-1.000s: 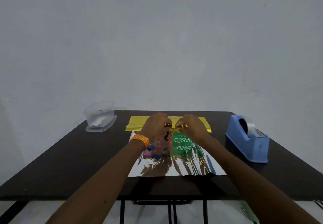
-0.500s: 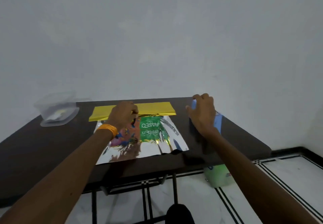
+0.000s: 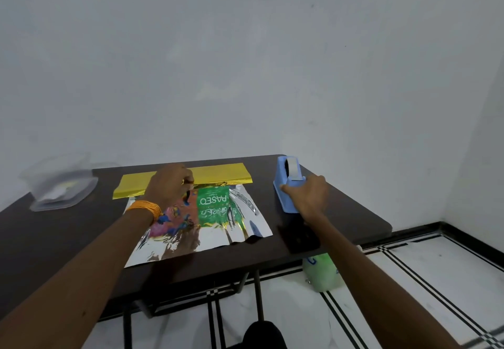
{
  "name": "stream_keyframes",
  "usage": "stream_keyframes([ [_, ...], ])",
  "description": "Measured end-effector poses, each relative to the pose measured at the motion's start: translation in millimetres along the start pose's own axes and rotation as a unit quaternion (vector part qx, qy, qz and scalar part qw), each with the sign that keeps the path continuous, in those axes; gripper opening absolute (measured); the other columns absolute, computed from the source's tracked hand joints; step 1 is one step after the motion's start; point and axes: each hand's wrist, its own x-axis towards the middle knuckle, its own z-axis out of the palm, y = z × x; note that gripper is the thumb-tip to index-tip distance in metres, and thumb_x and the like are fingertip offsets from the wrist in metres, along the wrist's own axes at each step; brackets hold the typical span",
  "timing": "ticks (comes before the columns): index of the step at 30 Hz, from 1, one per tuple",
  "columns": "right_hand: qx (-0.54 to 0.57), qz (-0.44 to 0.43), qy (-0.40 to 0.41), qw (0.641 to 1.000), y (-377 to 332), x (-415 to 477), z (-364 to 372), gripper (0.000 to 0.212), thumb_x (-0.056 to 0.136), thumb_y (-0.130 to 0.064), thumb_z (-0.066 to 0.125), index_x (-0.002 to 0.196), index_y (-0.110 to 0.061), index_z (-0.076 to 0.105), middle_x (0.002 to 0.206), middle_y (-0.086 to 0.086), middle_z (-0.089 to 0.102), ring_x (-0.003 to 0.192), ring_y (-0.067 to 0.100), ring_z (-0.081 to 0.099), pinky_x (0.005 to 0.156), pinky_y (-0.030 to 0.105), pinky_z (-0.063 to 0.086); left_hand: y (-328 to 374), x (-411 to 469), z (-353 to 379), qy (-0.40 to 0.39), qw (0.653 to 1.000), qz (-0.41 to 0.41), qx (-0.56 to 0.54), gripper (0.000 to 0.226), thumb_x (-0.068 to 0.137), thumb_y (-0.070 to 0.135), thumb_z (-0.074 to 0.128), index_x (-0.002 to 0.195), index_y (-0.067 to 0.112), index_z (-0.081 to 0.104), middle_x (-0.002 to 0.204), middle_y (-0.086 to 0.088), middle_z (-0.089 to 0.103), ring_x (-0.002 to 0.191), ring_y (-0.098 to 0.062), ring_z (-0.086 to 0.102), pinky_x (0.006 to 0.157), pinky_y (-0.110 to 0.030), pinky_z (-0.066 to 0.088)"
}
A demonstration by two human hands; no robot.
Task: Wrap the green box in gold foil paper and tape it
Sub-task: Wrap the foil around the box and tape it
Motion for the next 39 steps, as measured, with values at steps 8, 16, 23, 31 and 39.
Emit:
stream_keyframes([
  [8,0.277,0.214,-0.137,0.927,-16.3,27.3,-27.8,0.033,0.081,-0.026,0.078,0.075,-0.006,0.053,0.071,0.010,0.042,0.059,0.020,0.038,0.054,0.030,0.033,-2.3,0.8,1.3,-0.005,1.000,0.012,0.001,0.003,0.084,0.019,0.074,0.082,0.018,0.073,0.088,0.000,0.066,0.082,-0.019,0.058,0.068,-0.033,0.048],
  [16,0.264,0.246,-0.155,0.920,-40.0,34.4,-39.1,0.017,0.085,-0.003,0.075,0.090,-0.002,0.059,0.104,0.015,0.059,0.093,0.028,0.063,0.062,0.036,0.059,-2.4,1.6,5.1,-0.005,1.000,0.005,0.001,0.003,0.086,0.019,0.073,0.085,0.016,0.073,0.089,-0.002,0.064,0.082,-0.019,0.057,0.070,-0.035,0.049],
  [23,0.308,0.214,-0.101,0.921,-33.2,20.0,-36.1,0.023,0.084,-0.007,0.074,0.102,0.002,0.062,0.104,0.015,0.058,0.097,0.028,0.063,0.063,0.034,0.060,-2.8,1.0,6.7,0.000,1.000,-0.003,-0.006,0.003,0.086,0.018,0.072,0.085,0.016,0.073,0.090,-0.001,0.064,0.083,-0.018,0.057,0.069,-0.033,0.048],
  [31,0.372,0.180,-0.063,0.908,-26.9,-4.5,-33.0,0.008,0.083,0.002,0.071,0.079,-0.002,0.065,0.090,0.007,0.066,0.091,0.021,0.065,0.083,0.035,0.059,-2.1,-0.1,6.6,0.002,1.000,-0.008,-0.011,0.004,0.088,0.018,0.070,0.086,0.015,0.072,0.091,-0.001,0.063,0.084,-0.019,0.056,0.068,-0.031,0.046],
  [39,0.375,0.179,-0.044,0.908,-9.2,-11.2,-22.4,0.011,0.079,0.001,0.075,0.075,0.006,0.066,0.080,0.010,0.069,0.076,0.017,0.068,0.086,0.037,0.060,-1.8,-0.7,6.7,0.003,1.000,-0.007,-0.007,0.004,0.088,0.017,0.070,0.086,0.015,0.072,0.090,-0.001,0.063,0.082,-0.018,0.055,0.069,-0.032,0.047],
])
